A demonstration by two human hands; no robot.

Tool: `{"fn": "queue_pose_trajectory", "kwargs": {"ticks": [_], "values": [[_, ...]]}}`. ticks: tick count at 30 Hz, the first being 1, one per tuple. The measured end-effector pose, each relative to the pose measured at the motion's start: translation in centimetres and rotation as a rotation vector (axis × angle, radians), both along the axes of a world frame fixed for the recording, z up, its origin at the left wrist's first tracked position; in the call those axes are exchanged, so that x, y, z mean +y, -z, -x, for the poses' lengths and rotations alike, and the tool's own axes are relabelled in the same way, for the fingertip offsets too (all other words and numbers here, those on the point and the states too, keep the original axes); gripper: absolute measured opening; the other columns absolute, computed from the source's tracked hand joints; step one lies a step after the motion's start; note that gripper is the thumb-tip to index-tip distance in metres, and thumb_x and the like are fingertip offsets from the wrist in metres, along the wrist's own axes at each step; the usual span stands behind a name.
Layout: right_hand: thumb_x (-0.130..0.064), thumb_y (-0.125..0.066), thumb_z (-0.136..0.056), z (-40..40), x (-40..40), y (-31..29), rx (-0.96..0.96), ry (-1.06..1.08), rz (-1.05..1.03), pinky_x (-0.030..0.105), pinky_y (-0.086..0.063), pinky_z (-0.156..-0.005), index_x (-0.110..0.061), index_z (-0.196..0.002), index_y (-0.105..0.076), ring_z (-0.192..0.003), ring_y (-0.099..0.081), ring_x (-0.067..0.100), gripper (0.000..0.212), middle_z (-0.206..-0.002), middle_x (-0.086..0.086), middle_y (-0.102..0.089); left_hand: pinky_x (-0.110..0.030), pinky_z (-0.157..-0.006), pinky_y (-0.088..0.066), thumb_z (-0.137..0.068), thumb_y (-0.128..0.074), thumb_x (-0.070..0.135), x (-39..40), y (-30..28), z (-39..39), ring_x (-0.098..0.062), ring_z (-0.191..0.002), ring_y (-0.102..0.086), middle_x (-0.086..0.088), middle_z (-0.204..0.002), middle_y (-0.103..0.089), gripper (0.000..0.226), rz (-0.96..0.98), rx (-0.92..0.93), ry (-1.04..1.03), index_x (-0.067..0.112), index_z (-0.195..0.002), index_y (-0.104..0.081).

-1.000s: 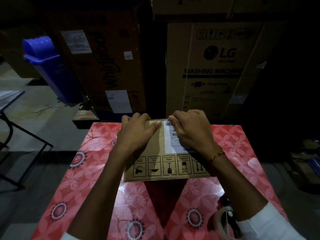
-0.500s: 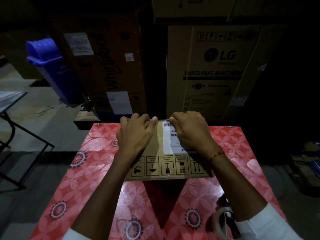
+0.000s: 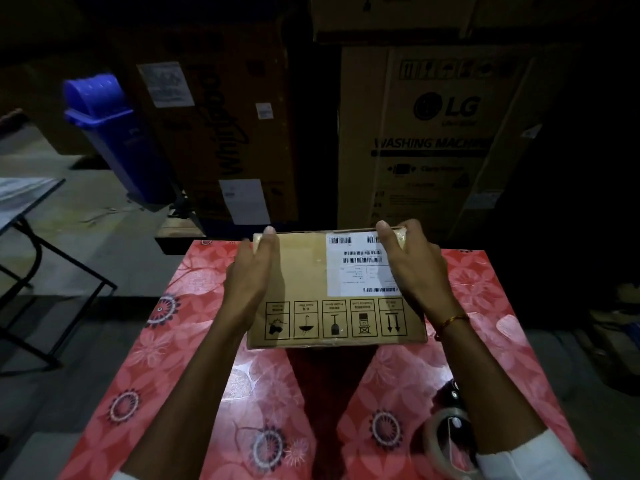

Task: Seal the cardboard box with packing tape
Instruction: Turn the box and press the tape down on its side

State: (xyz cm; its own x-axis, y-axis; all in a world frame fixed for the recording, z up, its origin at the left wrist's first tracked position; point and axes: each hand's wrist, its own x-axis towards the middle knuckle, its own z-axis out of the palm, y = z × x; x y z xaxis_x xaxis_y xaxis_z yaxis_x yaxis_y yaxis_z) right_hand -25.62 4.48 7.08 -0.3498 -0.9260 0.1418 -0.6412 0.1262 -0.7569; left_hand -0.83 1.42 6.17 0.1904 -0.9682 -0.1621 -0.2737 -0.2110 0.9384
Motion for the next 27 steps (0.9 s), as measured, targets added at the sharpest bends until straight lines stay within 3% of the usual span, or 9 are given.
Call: {"fn": "queue_pose_trajectory", "kwargs": {"ticks": [2, 6, 9, 12, 15, 18, 22, 27], "values": [[-0.074, -0.038, -0.094, 0.0, 0.5, 0.1, -0.018, 0.007, 0.014, 0.048, -0.058, -0.076, -0.025, -0.1, -0.048, -0.081, -0.067, 0.023, 0.05, -0.088, -0.003, -0.068, -0.06, -0.087, -0.056, -0.068, -0.039, 0.093, 0.1, -0.2, 0.0, -0.035, -0.093, -0.071, -0.011, -0.098, -0.075, 0.082, 0.0, 0.011, 0.011, 0.021, -0.095, -0.069], [-0.066, -0.042, -0.098, -0.2, 1.3, 0.3, -0.057, 0.02, 0.087, 0.045, -0.057, -0.07, -0.025, -0.103, -0.047, -0.077, -0.067, 0.02, 0.041, -0.084, -0.003, -0.067, -0.056, -0.081, -0.059, -0.081, -0.041, 0.081, 0.8, 0.2, 0.8, -0.031, -0.081, -0.072, -0.009, -0.085, -0.074, 0.065, 0.116, -0.043, -0.043, 0.021, -0.083, -0.068], [-0.054, -0.047, -0.1, 0.1, 1.5, 1.2, -0.197, 0.013, 0.102, 0.049, -0.058, -0.069, -0.027, -0.106, -0.047, -0.081, -0.068, 0.022, 0.028, -0.088, -0.001, -0.066, -0.043, -0.074, -0.057, -0.092, -0.046, 0.064, 1.4, 1.5, 1.4, -0.027, -0.081, -0.069, -0.01, -0.087, -0.072, 0.047, 0.204, 0.007, -0.05, 0.022, -0.085, -0.066], [-0.034, -0.05, -0.101, 0.5, 1.7, 2.8, -0.319, 0.0, 0.044, 0.054, -0.057, -0.074, -0.021, -0.112, -0.046, -0.089, -0.068, 0.026, 0.018, -0.094, -0.002, -0.062, -0.036, -0.073, -0.05, -0.095, -0.05, 0.044, 1.9, 3.5, 1.1, -0.024, -0.092, -0.064, -0.003, -0.098, -0.071, 0.028, 0.187, 0.206, -0.018, 0.024, -0.104, -0.069], [-0.021, -0.055, -0.097, 0.4, 2.6, 5.0, -0.376, 0.005, 0.006, 0.039, -0.051, -0.071, -0.017, -0.115, -0.046, -0.091, -0.062, 0.025, 0.02, -0.099, -0.002, -0.06, -0.036, -0.08, -0.052, -0.091, -0.055, 0.044, 2.2, 6.0, 0.6, -0.019, -0.106, -0.066, -0.002, -0.119, -0.07, 0.043, 0.083, 0.35, 0.032, 0.023, -0.127, -0.064], [-0.023, -0.062, -0.094, 0.0, 3.7, 7.1, -0.434, 0.031, 0.022, 0.027, -0.048, -0.072, -0.016, -0.117, -0.047, -0.091, -0.059, 0.013, 0.028, -0.105, -0.005, -0.06, -0.035, -0.09, -0.053, -0.096, -0.059, 0.04, 2.3, 8.0, 0.1, -0.012, -0.116, -0.063, 0.001, -0.129, -0.067, 0.046, -0.057, 0.398, 0.089, 0.021, -0.138, -0.056], [-0.028, -0.066, -0.096, -0.6, 4.9, 9.6, -0.579, 0.071, -0.078, 0.039, -0.052, -0.096, -0.019, -0.126, -0.051, -0.107, -0.064, 0.015, 0.035, -0.123, -0.004, -0.066, -0.039, -0.093, -0.054, -0.098, -0.06, 0.023, 2.1, 9.6, -1.3, -0.023, -0.113, -0.069, -0.002, -0.12, -0.074, 0.035, -0.212, 0.336, 0.213, 0.015, -0.132, -0.06], [-0.025, -0.063, -0.096, -2.5, 6.2, 12.0, -0.613, 0.004, -0.154, 0.047, -0.05, -0.107, -0.024, -0.141, -0.052, -0.121, -0.064, 0.017, 0.046, -0.132, -0.006, -0.067, -0.039, -0.095, -0.054, -0.097, -0.06, 0.012, 3.4, 10.8, -2.4, -0.02, -0.104, -0.069, -0.002, -0.114, -0.074, 0.026, -0.259, 0.215, 0.186, 0.018, -0.122, -0.062]]}}
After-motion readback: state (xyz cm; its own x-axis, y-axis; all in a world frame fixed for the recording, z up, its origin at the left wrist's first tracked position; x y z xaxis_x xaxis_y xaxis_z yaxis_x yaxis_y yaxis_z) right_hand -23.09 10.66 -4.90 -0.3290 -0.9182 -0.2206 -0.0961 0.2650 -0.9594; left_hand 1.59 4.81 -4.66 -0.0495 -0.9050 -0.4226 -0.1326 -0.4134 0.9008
